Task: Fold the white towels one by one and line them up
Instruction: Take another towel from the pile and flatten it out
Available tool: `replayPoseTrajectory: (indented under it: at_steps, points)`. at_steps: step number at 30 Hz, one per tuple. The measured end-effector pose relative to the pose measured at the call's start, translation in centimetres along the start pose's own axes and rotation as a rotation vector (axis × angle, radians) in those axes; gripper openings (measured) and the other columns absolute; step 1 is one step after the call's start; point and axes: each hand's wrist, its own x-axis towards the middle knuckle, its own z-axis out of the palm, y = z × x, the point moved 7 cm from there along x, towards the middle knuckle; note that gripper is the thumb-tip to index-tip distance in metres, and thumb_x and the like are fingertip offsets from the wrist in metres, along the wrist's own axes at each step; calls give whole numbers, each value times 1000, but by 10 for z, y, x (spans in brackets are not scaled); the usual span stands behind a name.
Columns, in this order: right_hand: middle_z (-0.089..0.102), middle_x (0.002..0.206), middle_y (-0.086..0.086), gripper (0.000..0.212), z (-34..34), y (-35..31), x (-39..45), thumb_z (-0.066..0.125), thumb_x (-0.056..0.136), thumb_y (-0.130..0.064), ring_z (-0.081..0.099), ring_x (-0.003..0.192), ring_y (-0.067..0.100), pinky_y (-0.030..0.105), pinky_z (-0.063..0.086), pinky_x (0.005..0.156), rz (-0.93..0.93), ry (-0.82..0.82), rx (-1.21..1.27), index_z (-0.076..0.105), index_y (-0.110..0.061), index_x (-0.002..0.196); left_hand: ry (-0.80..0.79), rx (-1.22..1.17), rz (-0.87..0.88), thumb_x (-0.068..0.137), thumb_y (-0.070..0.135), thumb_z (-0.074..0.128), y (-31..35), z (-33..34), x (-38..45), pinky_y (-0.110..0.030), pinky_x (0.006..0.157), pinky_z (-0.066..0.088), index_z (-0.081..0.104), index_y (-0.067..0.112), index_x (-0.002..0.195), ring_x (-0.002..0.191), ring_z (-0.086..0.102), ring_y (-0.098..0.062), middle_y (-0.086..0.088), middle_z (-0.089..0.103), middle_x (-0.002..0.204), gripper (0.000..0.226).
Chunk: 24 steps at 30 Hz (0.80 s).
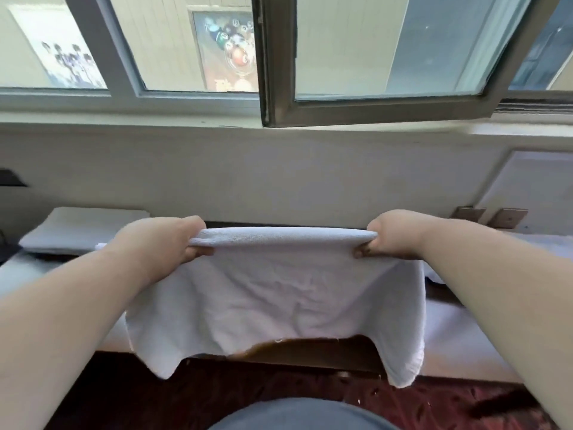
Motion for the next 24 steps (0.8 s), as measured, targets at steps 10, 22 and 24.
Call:
replayPoseTrajectory:
  at_steps: [10, 22, 24]
  points:
    - [62, 87, -8, 40, -11, -95, 88, 60, 82, -69, 53, 79, 9, 27, 39, 60, -106, -58, 65, 61, -29, 84, 2, 9, -112, 84, 67, 52, -116, 38, 3, -33, 51, 41, 35, 32, 76, 54, 53, -12, 8, 53, 59, 40]
    - [64, 94, -9, 54, 24, -136, 196, 69, 70, -71, 62, 93, 18, 27, 45, 71, 72, -398, -54, 69, -27, 100, -461, -154, -59, 85, 65, 56, -175, 143, 84, -29, 53, 34, 39, 30, 77, 65, 55, -13, 5, 58, 72, 39]
    - [65, 102, 1, 36, 10, -144, 220, 67, 82, -53, 61, 101, 25, 30, 45, 71, 61, -166, -75, 62, -22, 99, -442, -143, -40, 89, 60, 53, -183, 156, 110, -32, 56, 39, 38, 29, 80, 68, 55, -17, 2, 58, 77, 35]
